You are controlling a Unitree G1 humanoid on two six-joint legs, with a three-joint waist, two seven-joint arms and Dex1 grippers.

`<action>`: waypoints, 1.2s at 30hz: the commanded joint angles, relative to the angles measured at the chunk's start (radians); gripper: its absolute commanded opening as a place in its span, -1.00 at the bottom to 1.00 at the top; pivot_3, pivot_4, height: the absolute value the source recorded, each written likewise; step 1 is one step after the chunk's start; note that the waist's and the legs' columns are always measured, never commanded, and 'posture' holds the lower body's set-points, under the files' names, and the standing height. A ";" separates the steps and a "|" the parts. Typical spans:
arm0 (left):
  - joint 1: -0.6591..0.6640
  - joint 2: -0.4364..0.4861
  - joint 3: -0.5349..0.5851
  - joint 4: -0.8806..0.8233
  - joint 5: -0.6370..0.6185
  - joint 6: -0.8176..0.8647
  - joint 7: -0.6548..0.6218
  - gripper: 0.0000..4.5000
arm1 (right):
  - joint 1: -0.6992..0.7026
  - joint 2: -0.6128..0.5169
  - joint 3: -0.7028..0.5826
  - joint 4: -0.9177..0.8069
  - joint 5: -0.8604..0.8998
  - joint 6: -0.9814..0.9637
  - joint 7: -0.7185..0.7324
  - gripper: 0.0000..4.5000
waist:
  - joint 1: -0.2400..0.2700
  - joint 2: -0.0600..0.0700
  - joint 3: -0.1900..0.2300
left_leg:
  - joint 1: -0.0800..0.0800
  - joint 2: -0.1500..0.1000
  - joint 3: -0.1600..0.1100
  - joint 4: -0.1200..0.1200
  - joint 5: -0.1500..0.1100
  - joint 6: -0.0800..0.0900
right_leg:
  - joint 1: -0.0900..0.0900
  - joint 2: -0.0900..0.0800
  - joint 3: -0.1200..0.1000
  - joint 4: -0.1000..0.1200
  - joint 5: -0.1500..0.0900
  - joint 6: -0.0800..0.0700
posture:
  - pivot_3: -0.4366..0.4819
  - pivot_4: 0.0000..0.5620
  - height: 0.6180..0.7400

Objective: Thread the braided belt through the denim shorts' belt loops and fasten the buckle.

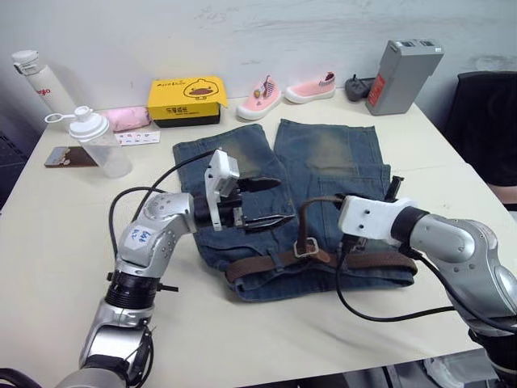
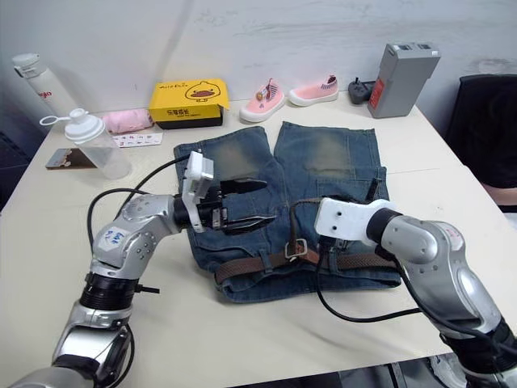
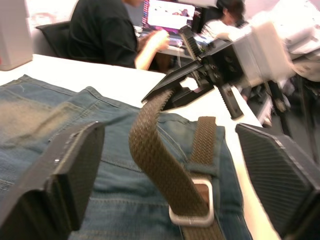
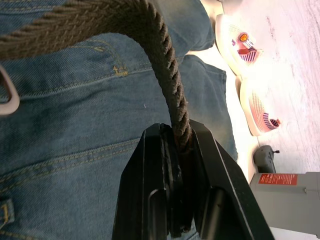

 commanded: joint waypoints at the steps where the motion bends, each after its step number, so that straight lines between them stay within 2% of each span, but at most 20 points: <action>1: -0.024 -0.071 -0.053 0.016 0.086 -0.082 0.093 0.99 | -0.022 0.013 0.002 -0.041 -0.008 0.003 -0.006 -1.00 | 0.000 0.000 0.000 | 0.000 0.000 0.000 0.000 0.000 0.000 | 0.000 0.000 0.000 0.000 0.000 0.000 | -0.05 -0.47 0.99; 5: -0.023 -0.112 -0.100 0.059 0.167 -0.166 0.131 0.99 | -0.025 0.030 0.003 -0.057 -0.004 0.022 -0.003 -1.00 | -0.002 0.000 0.000 | 0.000 0.000 0.000 0.000 0.000 0.000 | 0.000 0.001 0.000 0.000 0.000 0.000 | -0.05 -0.47 0.99; 8: -0.020 -0.130 -0.100 0.092 0.196 -0.198 0.158 0.66 | -0.028 0.037 0.004 -0.070 -0.001 0.035 0.000 -1.00 | -0.001 0.000 0.000 | 0.000 0.000 0.001 0.000 0.000 0.000 | 0.000 0.001 0.000 0.000 0.000 0.000 | -0.05 -0.47 0.99; 16: 0.020 -0.119 -0.101 0.066 0.199 -0.200 0.152 -0.94 | -0.020 0.037 -0.003 -0.088 0.000 0.062 0.002 -1.00 | -0.001 0.000 0.000 | 0.000 0.000 0.000 0.000 0.000 0.000 | 0.000 0.001 0.000 0.000 0.000 0.000 | -0.05 -0.47 0.99; 22: 0.038 -0.133 -0.093 0.029 0.179 -0.180 0.165 -0.94 | -0.018 0.050 -0.004 -0.094 0.003 0.091 -0.006 -1.00 | -0.001 0.000 0.000 | 0.000 0.000 0.000 0.000 0.000 0.000 | 0.000 0.000 0.000 0.000 0.000 0.000 | -0.05 -0.47 0.99; 27: 0.051 -0.155 -0.077 0.003 0.145 -0.152 0.177 -0.97 | -0.027 0.117 -0.051 -0.109 0.054 0.199 -0.028 0.04 | 0.000 0.000 0.000 | 0.000 0.000 0.000 0.000 0.000 0.000 | 0.000 0.000 0.000 0.000 0.000 0.000 | -0.05 -0.47 0.99; 29: 0.061 -0.157 -0.070 -0.014 0.121 -0.137 0.166 -0.97 | 0.013 0.067 -0.031 -0.099 0.029 0.246 -0.002 0.41 | 0.001 0.001 0.000 | 0.000 0.000 0.000 0.000 0.000 0.000 | 0.000 0.000 0.000 0.000 0.000 0.000 | -0.05 -0.47 0.99; 33: 0.070 -0.162 -0.057 -0.039 0.084 -0.110 0.161 -0.97 | 0.030 0.093 -0.021 -0.126 0.069 0.317 -0.015 0.41 | -0.001 0.000 0.000 | 0.000 0.000 0.000 0.000 0.000 0.000 | 0.000 0.000 0.000 -0.001 0.000 0.000 | -0.05 -0.47 0.99; 36: 0.073 -0.161 -0.055 -0.053 0.074 -0.100 0.159 -0.97 | 0.018 0.143 -0.023 -0.152 0.114 0.378 -0.023 0.02 | -0.003 0.001 0.000 | 0.000 0.001 0.000 0.000 0.000 0.000 | 0.000 0.001 0.000 0.000 0.000 0.000 | -0.05 -0.47 0.99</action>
